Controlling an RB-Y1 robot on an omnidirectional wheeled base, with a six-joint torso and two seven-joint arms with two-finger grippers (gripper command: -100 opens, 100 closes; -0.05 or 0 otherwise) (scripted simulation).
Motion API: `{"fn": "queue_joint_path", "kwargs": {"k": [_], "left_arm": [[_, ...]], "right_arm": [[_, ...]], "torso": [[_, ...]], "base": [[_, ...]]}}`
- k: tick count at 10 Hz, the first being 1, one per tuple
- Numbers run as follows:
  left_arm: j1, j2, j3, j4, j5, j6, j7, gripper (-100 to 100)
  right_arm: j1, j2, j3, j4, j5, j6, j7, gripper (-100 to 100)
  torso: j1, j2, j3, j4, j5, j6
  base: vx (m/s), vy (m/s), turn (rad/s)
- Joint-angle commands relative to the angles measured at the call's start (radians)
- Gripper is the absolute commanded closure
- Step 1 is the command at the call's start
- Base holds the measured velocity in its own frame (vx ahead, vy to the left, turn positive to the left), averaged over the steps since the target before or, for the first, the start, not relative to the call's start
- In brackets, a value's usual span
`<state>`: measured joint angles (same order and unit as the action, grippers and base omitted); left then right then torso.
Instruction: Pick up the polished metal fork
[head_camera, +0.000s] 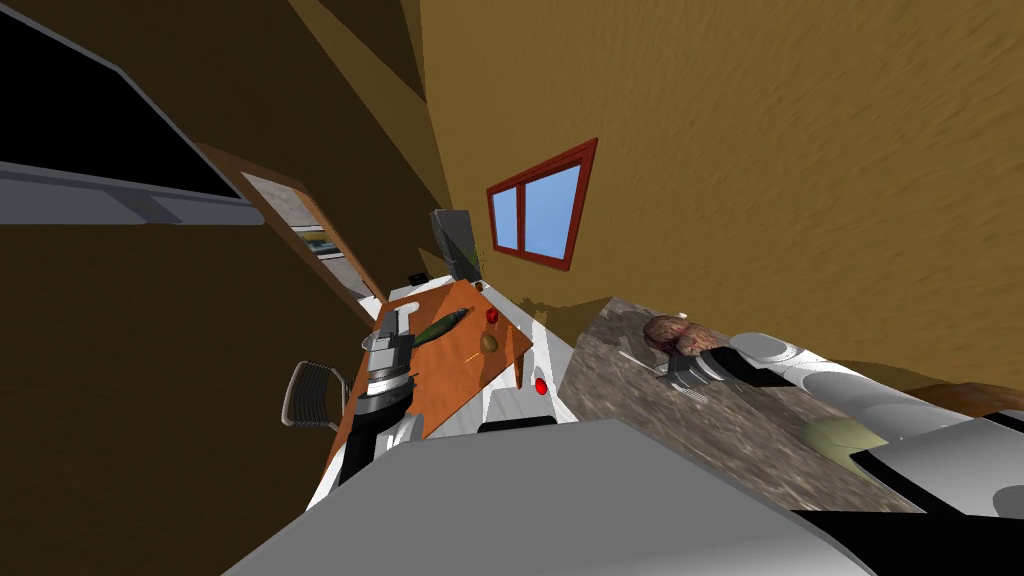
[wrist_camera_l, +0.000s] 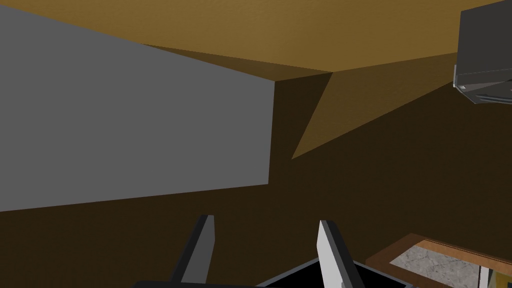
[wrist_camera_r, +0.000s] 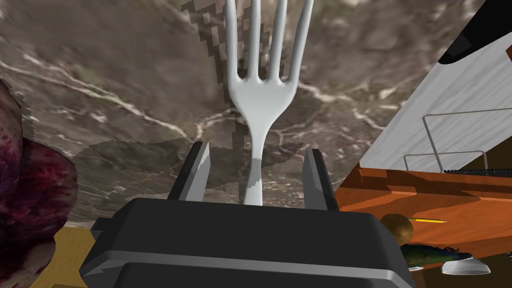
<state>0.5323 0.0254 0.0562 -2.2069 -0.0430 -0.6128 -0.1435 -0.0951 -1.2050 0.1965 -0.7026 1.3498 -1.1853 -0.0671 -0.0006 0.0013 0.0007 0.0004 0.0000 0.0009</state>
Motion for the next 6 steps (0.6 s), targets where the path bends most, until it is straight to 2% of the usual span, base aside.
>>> {"fn": "queue_joint_path", "kwargs": {"k": [1,4,5,6], "left_arm": [[0.000,0.000,0.000,0.000,0.000,0.000,0.000,0],[0.000,0.000,0.000,0.000,0.000,0.000,0.000,0],[0.000,0.000,0.000,0.000,0.000,0.000,0.000,0],[0.000,0.000,0.000,0.000,0.000,0.000,0.000,0]], "right_arm": [[0.000,0.000,0.000,0.000,0.000,0.000,0.000,100],[0.000,0.000,0.000,0.000,0.000,0.000,0.000,100],[0.000,0.000,0.000,0.000,0.000,0.000,0.000,0],[0.044,-0.050,0.048,-0.050,-0.050,0.050,0.001,100]], "torso": [[0.000,0.000,0.000,0.000,0.000,0.000],[0.000,0.000,0.000,0.000,0.000,0.000],[0.000,0.000,0.000,0.000,0.000,0.000],[0.000,0.000,0.000,0.000,0.000,0.000]], "base": [[0.000,0.000,0.000],[0.000,0.000,0.000],[0.000,0.000,0.000],[0.037,-0.044,-0.017]]}}
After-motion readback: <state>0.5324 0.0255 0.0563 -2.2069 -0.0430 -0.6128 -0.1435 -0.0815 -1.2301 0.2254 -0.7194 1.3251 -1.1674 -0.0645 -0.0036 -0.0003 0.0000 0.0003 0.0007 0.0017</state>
